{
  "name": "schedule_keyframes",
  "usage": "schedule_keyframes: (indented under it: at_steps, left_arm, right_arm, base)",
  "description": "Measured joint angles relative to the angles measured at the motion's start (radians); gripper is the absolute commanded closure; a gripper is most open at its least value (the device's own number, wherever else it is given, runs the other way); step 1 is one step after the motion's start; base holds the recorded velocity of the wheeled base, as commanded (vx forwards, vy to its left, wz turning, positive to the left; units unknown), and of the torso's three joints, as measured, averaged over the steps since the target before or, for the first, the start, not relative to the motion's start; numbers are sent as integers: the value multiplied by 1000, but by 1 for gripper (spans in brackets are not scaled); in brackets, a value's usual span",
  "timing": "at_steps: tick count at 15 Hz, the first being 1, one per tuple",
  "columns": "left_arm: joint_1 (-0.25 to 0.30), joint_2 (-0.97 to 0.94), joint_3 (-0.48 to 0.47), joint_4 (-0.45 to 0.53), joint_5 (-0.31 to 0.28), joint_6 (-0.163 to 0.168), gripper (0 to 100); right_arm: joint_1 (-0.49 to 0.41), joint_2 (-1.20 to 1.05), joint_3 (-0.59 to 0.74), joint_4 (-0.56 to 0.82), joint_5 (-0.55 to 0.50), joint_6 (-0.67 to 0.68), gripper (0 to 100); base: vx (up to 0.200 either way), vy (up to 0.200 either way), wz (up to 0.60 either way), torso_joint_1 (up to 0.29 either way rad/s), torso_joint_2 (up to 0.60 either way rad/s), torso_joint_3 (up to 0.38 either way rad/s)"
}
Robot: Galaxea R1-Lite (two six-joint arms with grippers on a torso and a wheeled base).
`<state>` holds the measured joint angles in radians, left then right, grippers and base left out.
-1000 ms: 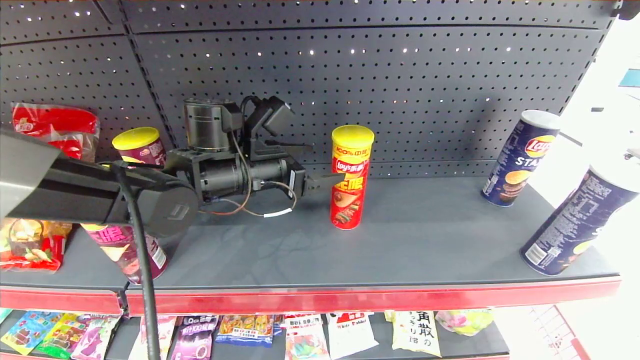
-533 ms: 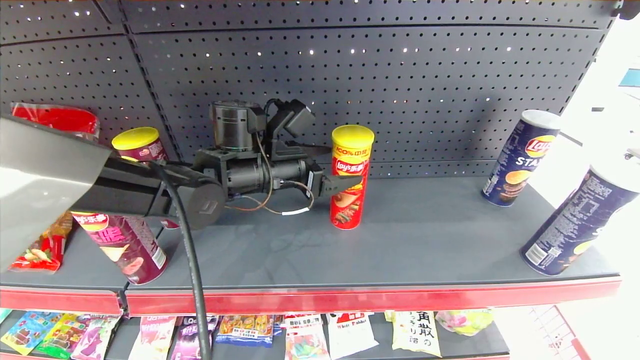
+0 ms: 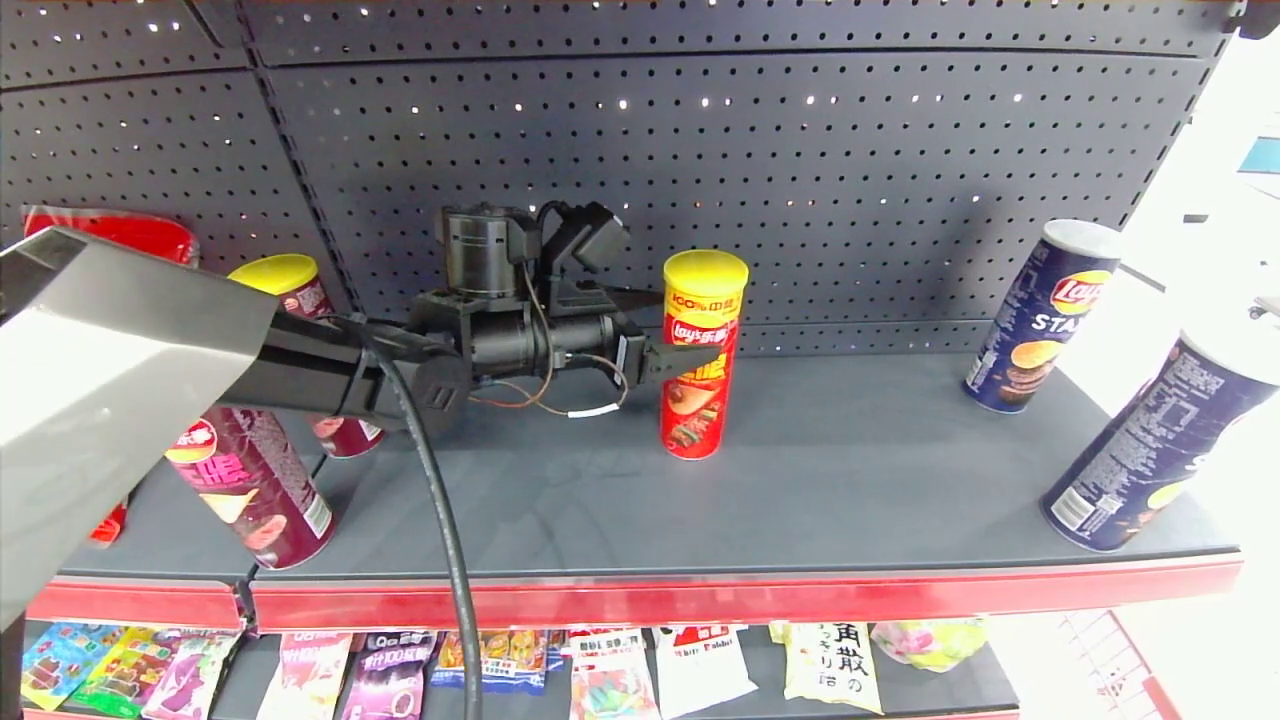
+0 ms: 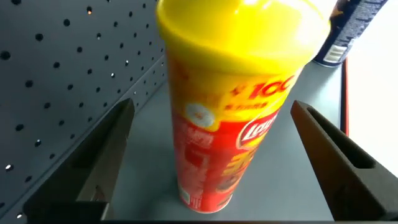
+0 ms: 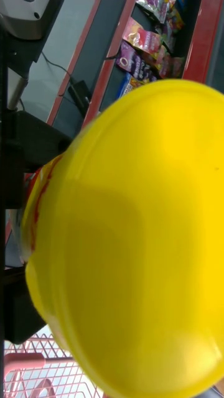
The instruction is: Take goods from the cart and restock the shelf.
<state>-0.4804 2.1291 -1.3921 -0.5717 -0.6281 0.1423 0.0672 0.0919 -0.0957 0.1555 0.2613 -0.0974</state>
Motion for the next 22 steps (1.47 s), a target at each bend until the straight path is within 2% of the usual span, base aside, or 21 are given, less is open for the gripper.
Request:
schedule_keyframes:
  at_steps: [4, 8, 12, 21, 22]
  left_arm:
    - [20, 10, -10, 4, -43, 2, 0]
    - [20, 43, -94, 22, -68, 2, 0]
    - [11, 74, -170, 64, -71, 2, 0]
    - [-14, 86, -180, 67, -59, -1, 0]
    - [-15, 86, -183, 66, -57, -1, 100]
  right_arm:
    - [0, 0, 0, 0, 0, 0, 100]
    - [0, 0, 0, 0, -1, 0, 100]
    - [0, 0, 0, 0, -8, 0, 100]
    - [0, 0, 0, -1, -8, 0, 100]
    - [0, 0, 0, -1, -8, 0, 100]
  base:
    - [0, 0, 0, 0, 0, 0]
    - [0, 0, 0, 0, 0, 0]
    - [0, 0, 0, 0, 0, 0]
    - [0, 0, 0, 0, 0, 0]
    - [0, 0, 0, 0, 0, 0]
